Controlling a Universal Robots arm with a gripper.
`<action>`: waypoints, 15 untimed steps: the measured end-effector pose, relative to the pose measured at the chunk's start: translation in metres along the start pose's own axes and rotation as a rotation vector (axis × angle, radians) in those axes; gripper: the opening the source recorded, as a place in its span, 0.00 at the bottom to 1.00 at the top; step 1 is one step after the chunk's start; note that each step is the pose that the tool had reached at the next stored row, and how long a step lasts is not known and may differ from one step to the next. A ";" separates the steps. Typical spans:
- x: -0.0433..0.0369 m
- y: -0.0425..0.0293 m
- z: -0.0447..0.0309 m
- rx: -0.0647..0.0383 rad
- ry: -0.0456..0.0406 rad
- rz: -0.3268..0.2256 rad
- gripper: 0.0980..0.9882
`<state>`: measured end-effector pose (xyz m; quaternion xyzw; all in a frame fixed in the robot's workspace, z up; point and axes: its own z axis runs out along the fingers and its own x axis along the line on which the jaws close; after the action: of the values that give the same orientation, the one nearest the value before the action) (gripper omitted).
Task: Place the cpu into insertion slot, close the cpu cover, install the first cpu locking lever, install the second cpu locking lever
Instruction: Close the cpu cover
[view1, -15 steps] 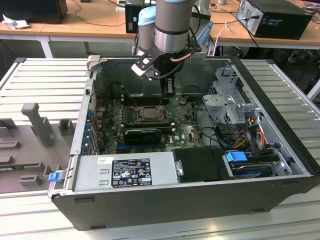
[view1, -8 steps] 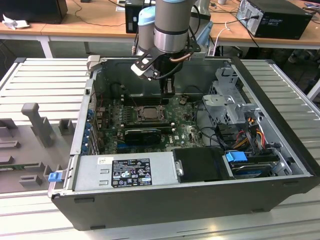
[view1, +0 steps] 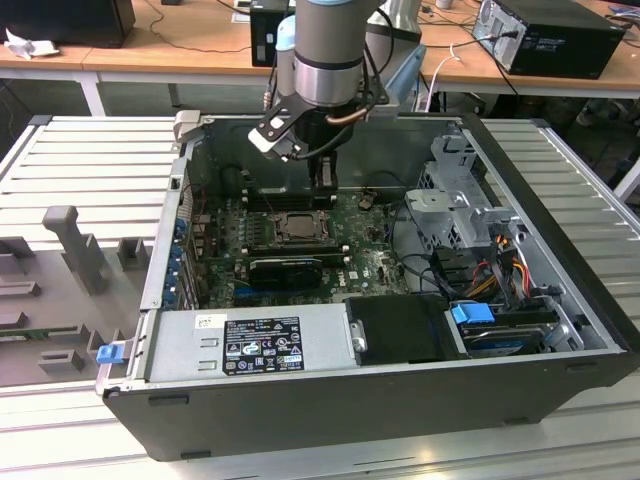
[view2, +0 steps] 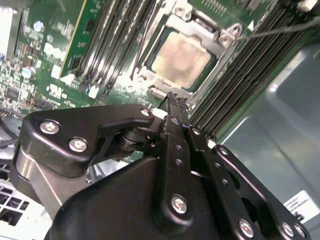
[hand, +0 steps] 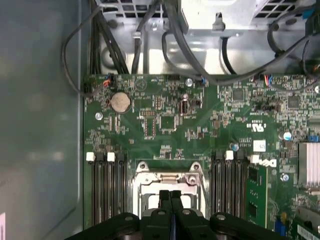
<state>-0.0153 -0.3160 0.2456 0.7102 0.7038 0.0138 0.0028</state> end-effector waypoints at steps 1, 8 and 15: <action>0.0000 -0.0023 0.0007 -0.001 0.0002 0.000 0.01; -0.0001 -0.0156 0.0027 -0.003 0.0010 0.000 0.01; -0.0002 -0.0202 0.0026 -0.003 0.0011 0.000 0.01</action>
<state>-0.0354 -0.3159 0.2425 0.7102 0.7039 0.0154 0.0036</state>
